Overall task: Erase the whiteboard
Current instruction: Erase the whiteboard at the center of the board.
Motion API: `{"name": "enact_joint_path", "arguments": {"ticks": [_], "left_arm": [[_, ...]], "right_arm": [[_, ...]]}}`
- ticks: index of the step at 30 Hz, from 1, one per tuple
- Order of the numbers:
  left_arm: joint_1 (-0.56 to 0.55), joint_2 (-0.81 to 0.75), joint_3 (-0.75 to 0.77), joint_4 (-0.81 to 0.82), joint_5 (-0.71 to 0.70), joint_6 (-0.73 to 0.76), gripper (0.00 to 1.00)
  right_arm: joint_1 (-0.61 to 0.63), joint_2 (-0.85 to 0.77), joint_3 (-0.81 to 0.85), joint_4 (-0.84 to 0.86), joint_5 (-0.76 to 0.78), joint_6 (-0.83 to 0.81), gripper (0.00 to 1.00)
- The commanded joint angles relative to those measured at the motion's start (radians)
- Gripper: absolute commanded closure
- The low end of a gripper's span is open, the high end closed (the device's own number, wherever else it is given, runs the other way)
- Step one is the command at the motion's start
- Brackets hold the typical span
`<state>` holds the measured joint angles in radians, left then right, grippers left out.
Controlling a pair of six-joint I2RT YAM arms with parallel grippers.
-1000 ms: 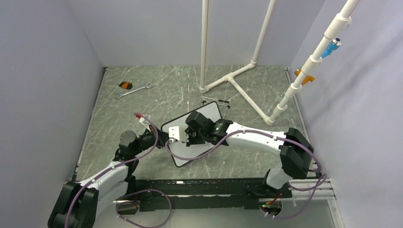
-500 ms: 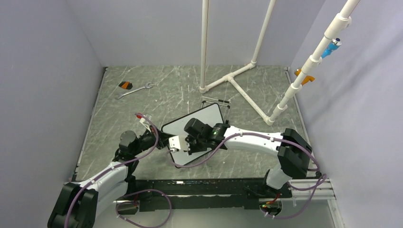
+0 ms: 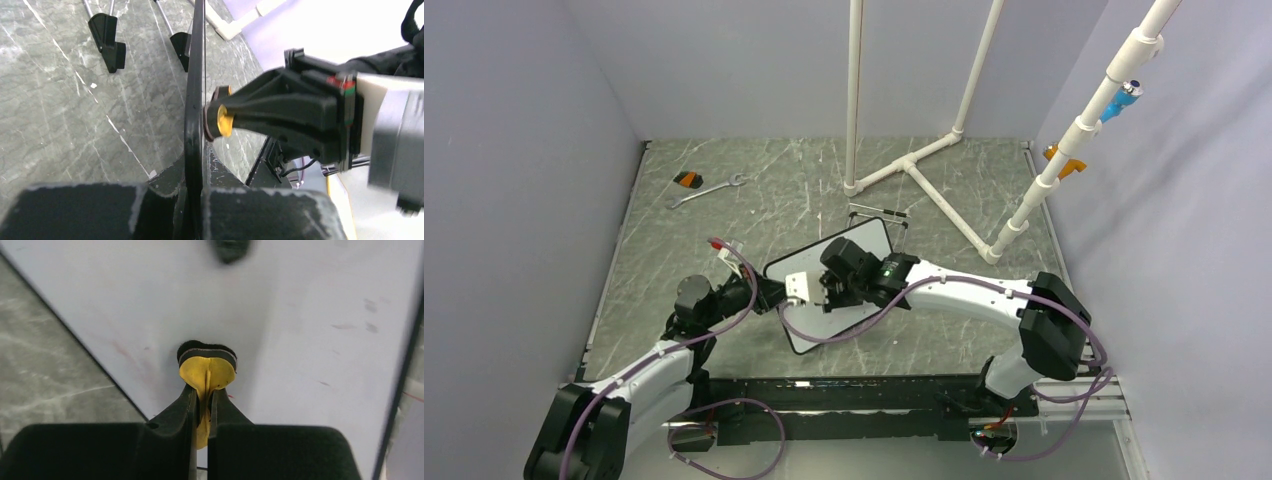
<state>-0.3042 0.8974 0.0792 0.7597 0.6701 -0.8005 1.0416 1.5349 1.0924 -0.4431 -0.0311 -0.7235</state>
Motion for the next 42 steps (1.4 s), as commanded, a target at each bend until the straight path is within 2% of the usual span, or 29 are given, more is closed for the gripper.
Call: {"name": "enact_joint_path", "arguments": {"ticks": [1,7,16,20,22,25,28,35,42], "left_arm": [[-0.013,-0.033,0.029,0.05,0.083,0.002,1.0],[-0.013,-0.046,0.022,0.044,0.082,0.006,1.0],[-0.013,-0.016,0.016,0.088,0.088,-0.008,1.0],[-0.013,-0.005,0.015,0.1,0.087,-0.011,1.0],[-0.013,-0.008,0.017,0.096,0.084,-0.01,1.0],[-0.013,-0.009,0.017,0.094,0.082,-0.01,1.0],[-0.012,-0.009,0.017,0.097,0.084,-0.012,1.0],[-0.013,0.005,0.014,0.111,0.101,-0.015,1.0],[-0.013,0.041,0.019,0.146,0.113,-0.022,1.0]], "right_arm": [[0.066,0.015,-0.033,-0.102,-0.084,-0.106,1.0],[0.073,0.045,-0.013,-0.063,-0.023,-0.064,1.0],[-0.027,-0.026,-0.026,0.077,0.092,0.04,1.0],[-0.036,-0.032,-0.028,0.06,0.059,0.029,1.0],[-0.029,-0.025,-0.021,0.002,-0.029,0.001,1.0],[0.027,-0.01,-0.027,-0.072,-0.134,-0.043,1.0],[0.085,0.025,-0.005,-0.074,-0.137,-0.033,1.0],[0.103,0.059,0.049,0.067,0.077,0.108,1.0],[-0.049,-0.023,0.019,0.201,0.178,0.21,1.0]]}}
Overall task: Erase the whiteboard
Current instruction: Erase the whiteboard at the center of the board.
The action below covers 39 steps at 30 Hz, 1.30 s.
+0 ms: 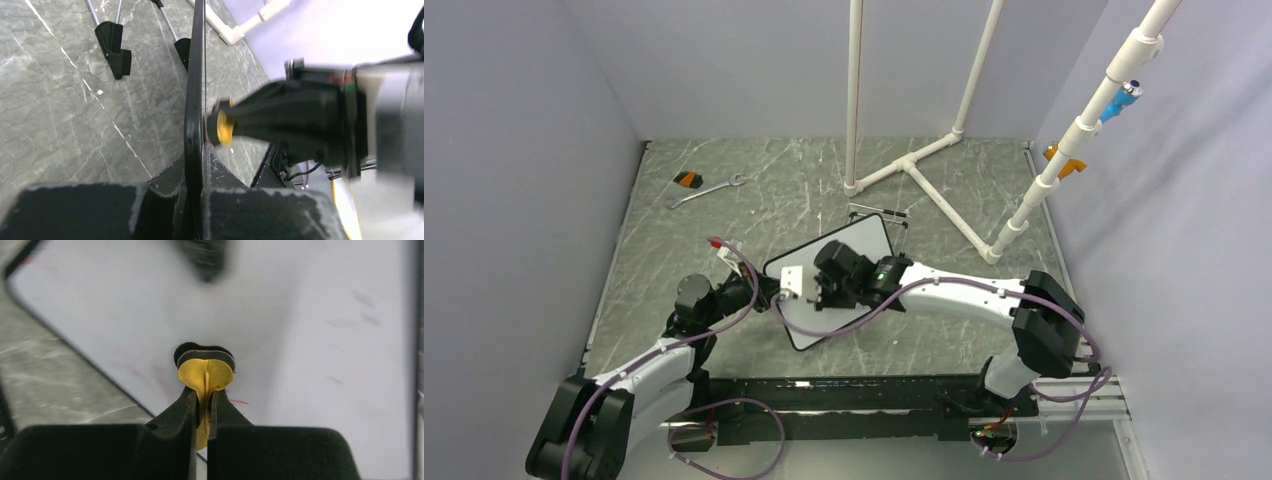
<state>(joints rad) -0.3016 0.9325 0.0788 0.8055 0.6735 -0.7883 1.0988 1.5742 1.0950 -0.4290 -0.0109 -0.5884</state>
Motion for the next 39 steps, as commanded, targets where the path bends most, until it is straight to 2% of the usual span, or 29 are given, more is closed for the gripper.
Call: {"name": "enact_joint_path", "arguments": {"ticks": [1,6,10,14,20,24,30,33,39], "left_arm": [[-0.016,0.012,0.019,0.105,0.111,-0.035,1.0],[-0.016,0.021,0.024,0.117,0.119,-0.043,1.0],[-0.015,-0.02,0.024,0.067,0.109,-0.029,1.0],[-0.016,-0.069,0.024,0.008,0.094,-0.005,1.0],[-0.016,-0.06,0.023,0.019,0.099,-0.007,1.0],[-0.016,-0.051,0.013,0.038,0.098,-0.011,1.0],[-0.016,-0.033,0.014,0.057,0.095,-0.018,1.0],[-0.016,-0.02,0.019,0.066,0.097,-0.021,1.0],[-0.016,-0.038,0.019,0.038,0.08,-0.015,1.0]], "right_arm": [[-0.127,-0.07,0.007,0.193,0.156,0.078,1.0],[-0.157,-0.058,-0.02,0.153,0.115,0.028,1.0],[-0.138,-0.062,-0.025,-0.009,-0.126,-0.1,1.0],[-0.103,-0.075,-0.041,-0.092,-0.219,-0.193,1.0],[-0.087,-0.059,-0.039,-0.104,-0.212,-0.201,1.0],[-0.101,-0.066,-0.03,0.03,-0.037,-0.078,1.0],[-0.17,-0.127,-0.045,0.152,0.081,0.012,1.0],[-0.175,-0.127,-0.061,0.135,0.071,-0.027,1.0],[-0.11,-0.131,-0.102,-0.005,-0.096,-0.193,1.0]]}}
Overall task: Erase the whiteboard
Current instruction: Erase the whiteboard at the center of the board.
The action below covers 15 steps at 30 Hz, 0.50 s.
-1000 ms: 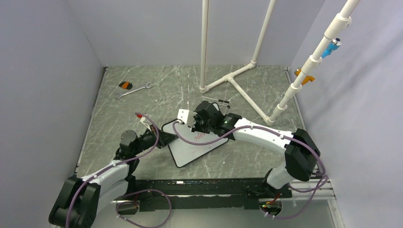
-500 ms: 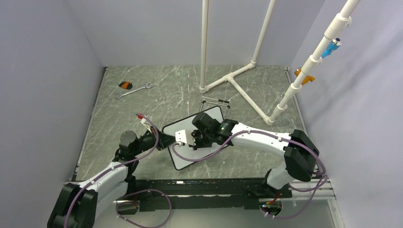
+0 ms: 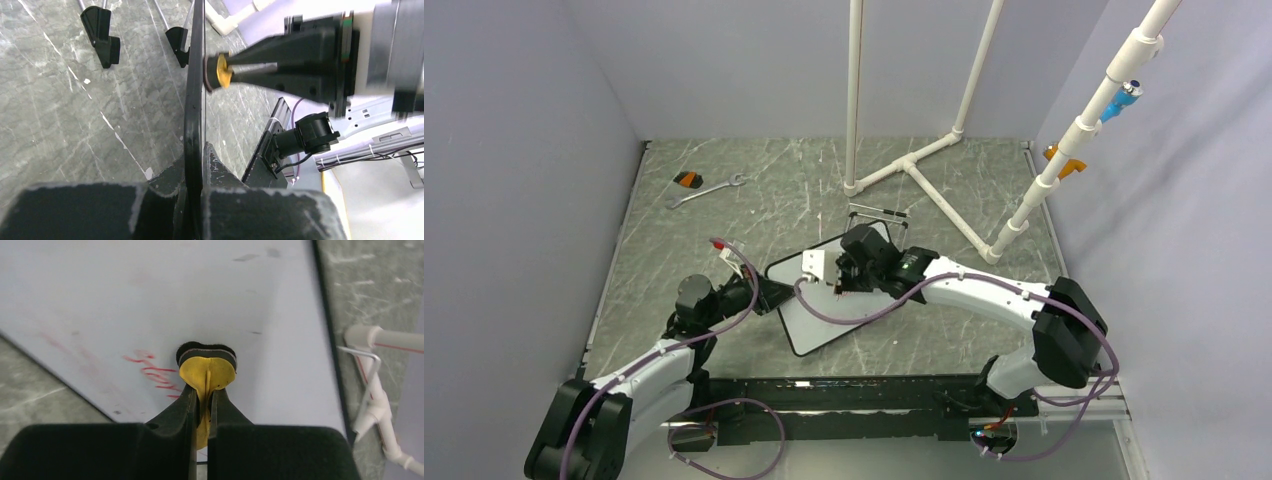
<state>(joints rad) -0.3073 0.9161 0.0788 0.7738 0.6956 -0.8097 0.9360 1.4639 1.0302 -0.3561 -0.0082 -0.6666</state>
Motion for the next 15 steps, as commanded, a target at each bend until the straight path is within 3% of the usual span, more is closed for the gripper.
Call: {"name": "enact_joint_path", "arguments": {"ticks": [1,6,15], "left_arm": [[-0.01,-0.027,0.019,0.062,0.055,0.009,1.0],[-0.01,-0.048,0.017,0.04,0.053,0.016,1.0],[-0.01,-0.031,0.014,0.068,0.061,0.008,1.0]], "right_arm": [[0.07,-0.019,-0.042,-0.109,-0.124,-0.143,1.0],[0.122,0.029,-0.033,-0.187,-0.132,-0.199,1.0],[0.046,-0.006,-0.011,0.016,0.002,0.01,1.0]]}}
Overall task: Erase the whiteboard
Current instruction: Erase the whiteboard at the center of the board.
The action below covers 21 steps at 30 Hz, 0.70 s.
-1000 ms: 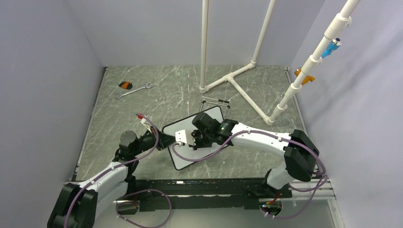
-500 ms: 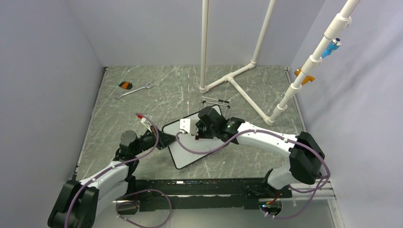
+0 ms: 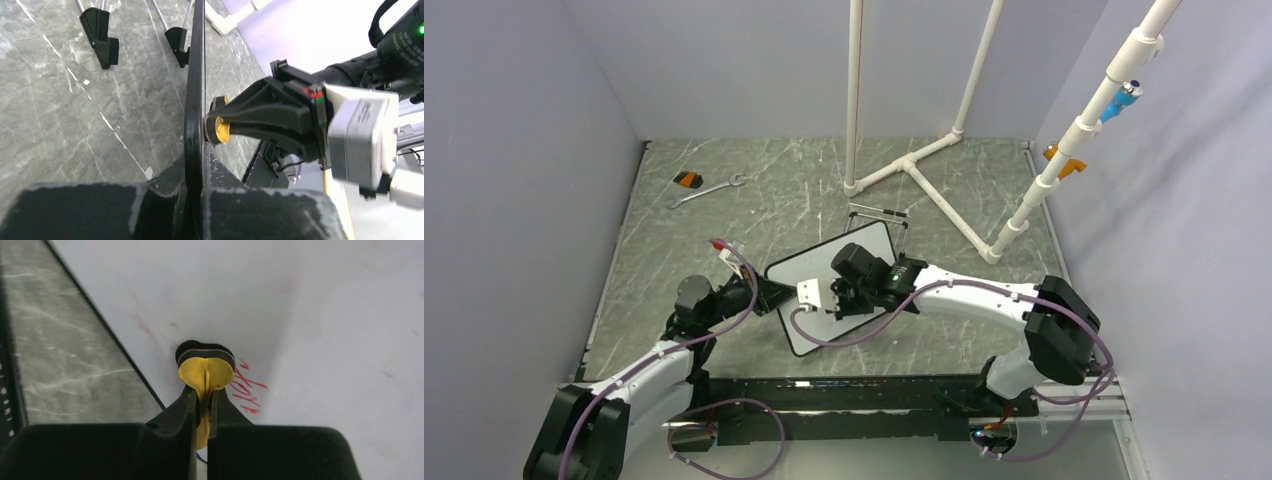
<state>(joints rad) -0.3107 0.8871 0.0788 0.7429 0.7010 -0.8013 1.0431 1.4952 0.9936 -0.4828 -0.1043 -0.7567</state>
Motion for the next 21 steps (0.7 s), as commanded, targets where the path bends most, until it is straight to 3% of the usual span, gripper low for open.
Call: {"name": "enact_joint_path", "arguments": {"ticks": [1,8,15,21], "left_arm": [[-0.007,0.003,0.013,0.104,0.057,-0.002,1.0],[-0.007,0.021,0.015,0.124,0.059,-0.01,1.0],[-0.007,-0.011,0.015,0.086,0.051,0.0,1.0],[-0.006,-0.029,0.014,0.066,0.051,0.008,1.0]], "right_arm": [[-0.074,-0.052,0.016,0.175,0.126,0.114,1.0],[-0.128,-0.077,-0.012,0.226,0.17,0.138,1.0],[-0.065,-0.056,-0.007,-0.009,-0.101,-0.057,1.0],[-0.01,-0.001,0.003,-0.038,-0.064,-0.08,1.0]]}}
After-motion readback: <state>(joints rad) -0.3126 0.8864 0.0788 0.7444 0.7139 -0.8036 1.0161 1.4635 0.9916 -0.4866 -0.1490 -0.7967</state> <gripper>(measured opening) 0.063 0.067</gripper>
